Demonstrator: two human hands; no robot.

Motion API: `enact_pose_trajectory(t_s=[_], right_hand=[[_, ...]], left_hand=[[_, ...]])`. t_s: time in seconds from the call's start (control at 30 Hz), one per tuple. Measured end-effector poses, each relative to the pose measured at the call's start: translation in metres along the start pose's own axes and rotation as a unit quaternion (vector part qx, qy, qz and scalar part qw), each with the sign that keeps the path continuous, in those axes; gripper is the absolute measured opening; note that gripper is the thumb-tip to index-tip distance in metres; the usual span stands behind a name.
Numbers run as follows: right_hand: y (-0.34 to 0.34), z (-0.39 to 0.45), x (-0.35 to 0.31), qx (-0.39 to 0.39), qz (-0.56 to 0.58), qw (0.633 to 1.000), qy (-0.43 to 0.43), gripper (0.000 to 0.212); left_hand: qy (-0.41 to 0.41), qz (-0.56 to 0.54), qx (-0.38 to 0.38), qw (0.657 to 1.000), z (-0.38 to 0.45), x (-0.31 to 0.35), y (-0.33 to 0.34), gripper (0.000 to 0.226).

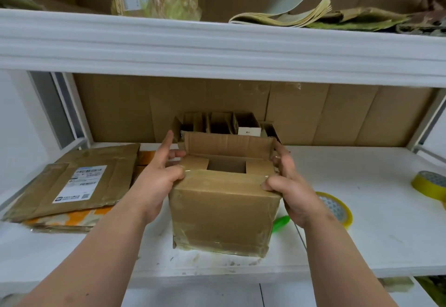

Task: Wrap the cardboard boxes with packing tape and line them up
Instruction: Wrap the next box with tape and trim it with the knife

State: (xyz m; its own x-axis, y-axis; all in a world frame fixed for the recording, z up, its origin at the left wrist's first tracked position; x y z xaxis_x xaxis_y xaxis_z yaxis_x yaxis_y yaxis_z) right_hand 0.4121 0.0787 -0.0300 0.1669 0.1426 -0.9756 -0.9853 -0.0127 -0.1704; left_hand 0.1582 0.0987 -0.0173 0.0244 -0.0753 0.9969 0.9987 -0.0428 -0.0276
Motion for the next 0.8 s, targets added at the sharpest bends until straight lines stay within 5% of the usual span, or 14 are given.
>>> enact_pose_trajectory(t_s=[0.27,0.43,0.8], right_hand=[[-0.006,-0.002,0.001,-0.021,0.036,0.999,0.006,0.049],[-0.014,-0.009,0.002,0.013,-0.051,0.999,0.009,0.045],[-0.008,-0.023,-0.015,0.031,-0.168,0.984,-0.055,0.023]], left_hand=[[0.03,0.022,0.024,0.999,-0.01,-0.001,-0.001,0.041],[0.089,0.121,0.08,0.985,-0.017,0.0,-0.001,0.02],[0.065,0.226,0.009,0.972,-0.012,-0.001,0.007,0.016]])
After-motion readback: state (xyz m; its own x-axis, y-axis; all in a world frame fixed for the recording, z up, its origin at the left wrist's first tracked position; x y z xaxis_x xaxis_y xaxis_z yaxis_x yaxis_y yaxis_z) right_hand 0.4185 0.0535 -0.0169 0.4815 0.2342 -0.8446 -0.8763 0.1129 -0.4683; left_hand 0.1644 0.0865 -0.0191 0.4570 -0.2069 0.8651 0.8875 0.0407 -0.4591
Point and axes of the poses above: each hand's wrist, its own z-axis towards the middle knuckle, its own y-axis out of the palm, x = y × z, the point moved 7 cm from there along z, towards the middle knuckle, and after that the axes turned 4 degrees about -z, right-handed, at the moved point
